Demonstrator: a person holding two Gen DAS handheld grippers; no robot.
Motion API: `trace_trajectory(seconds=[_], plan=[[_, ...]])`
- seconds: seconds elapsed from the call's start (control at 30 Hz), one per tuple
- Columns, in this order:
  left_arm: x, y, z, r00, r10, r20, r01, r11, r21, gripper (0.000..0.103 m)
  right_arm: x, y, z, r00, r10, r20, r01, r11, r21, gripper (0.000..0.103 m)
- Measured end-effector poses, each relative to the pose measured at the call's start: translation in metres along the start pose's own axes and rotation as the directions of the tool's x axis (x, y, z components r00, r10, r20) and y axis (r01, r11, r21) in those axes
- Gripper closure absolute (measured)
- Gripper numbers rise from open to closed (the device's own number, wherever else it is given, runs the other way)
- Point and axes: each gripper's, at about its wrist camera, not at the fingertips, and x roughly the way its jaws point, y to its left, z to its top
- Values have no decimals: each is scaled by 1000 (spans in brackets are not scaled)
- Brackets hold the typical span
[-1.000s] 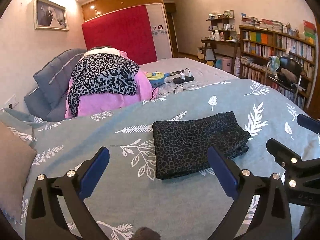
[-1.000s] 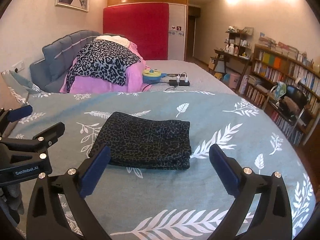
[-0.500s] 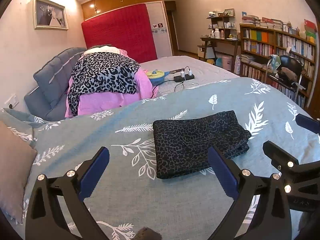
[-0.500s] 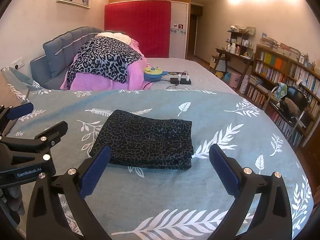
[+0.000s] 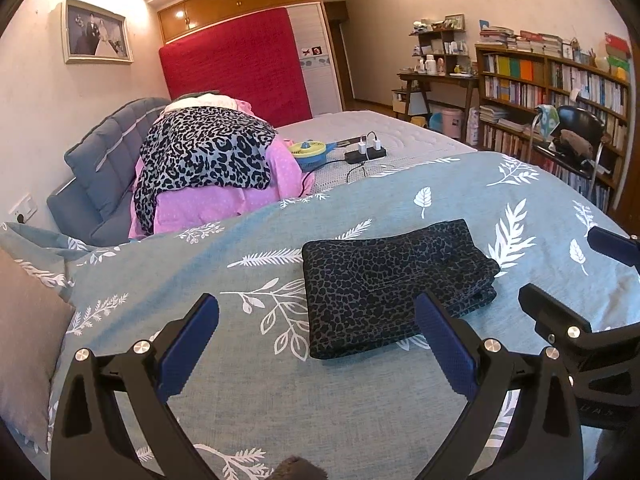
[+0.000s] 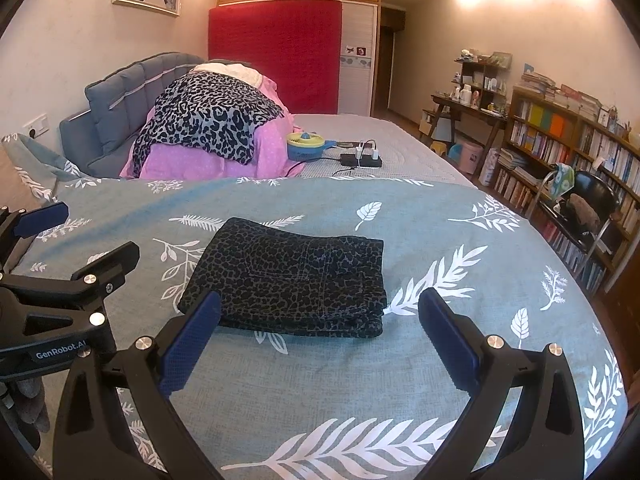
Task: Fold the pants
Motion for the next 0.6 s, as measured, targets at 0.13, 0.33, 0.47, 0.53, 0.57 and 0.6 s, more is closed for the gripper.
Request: trace_trajectory(seconds=[0.13,0.33,0.47,0.53,0.57,0.6], plan=[[0,-1,0,1000,-1,0,1,1000,2,5,0,0,0,1000,-1,0,1,1000,1,3],[1,-3,0,1000,-5,-2,5,1000,10,5,1,0,0,1000,0,-3,0,1000,-1,3],[0,-4,-1,1000,5,13,-6,1000,28,5,1,0,-1,1000,0,-2,0,1000,0,3],[0,-5,-2,1000,7,16,-7,1000,29,5,2,1,-1,1000,1,-3,-1,1000,0,3],[0,-5,-2,1000,6,15,-7,1000,28,5,1,0,-1,1000,1,-2,-1,1000,0,3],[0,-5,-2,1000,6,16,-6,1000,28,5,1,0,-1,1000,1,-2,-1,1000,0,3]])
